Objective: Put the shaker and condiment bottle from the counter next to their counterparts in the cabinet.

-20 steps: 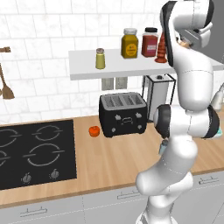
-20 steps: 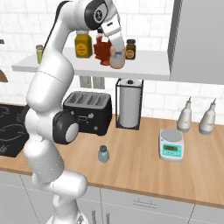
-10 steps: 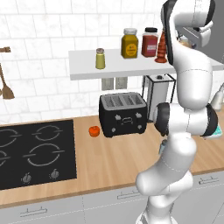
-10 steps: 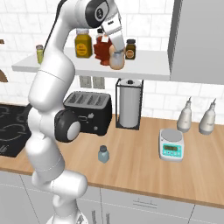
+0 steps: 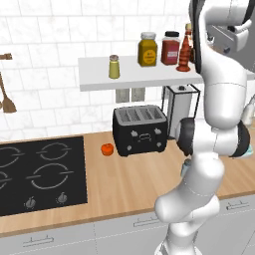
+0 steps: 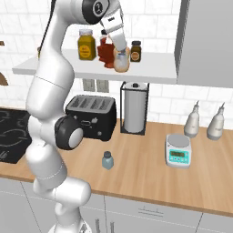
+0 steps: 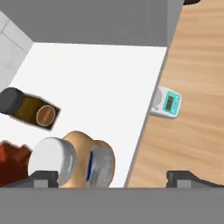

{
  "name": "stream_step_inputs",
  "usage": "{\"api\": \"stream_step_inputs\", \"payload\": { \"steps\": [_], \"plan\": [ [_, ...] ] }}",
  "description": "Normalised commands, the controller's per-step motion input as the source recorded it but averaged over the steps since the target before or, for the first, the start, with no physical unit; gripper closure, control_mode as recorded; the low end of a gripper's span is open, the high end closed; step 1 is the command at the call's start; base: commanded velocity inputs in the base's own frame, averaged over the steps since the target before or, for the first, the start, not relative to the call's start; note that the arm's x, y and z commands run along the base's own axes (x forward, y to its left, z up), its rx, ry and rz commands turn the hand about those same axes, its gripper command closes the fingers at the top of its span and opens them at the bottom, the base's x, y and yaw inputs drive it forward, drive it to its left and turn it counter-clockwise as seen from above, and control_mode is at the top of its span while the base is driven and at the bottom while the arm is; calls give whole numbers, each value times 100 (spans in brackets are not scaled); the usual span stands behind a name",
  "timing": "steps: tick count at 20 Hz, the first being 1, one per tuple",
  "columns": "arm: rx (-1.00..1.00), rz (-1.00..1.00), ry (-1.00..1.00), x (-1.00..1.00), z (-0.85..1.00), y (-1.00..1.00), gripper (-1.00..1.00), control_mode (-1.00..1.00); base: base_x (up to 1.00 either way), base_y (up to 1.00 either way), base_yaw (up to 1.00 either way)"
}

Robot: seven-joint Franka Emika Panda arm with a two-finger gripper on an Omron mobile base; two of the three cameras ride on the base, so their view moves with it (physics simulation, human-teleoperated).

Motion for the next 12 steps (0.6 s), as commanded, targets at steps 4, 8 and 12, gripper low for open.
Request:
{"api": "stream_step_inputs", "payload": {
  "steps": [4,8,12],
  "plan": [
    [4,0,-4,-100,-13,11,-100,-100,0,0,0],
    [3,0,-5,-98,-24,14,-100,-100,0,0,0],
    [5,-1,0,-19,-6,9,-100,-100,0,0,0]
  ]
}}
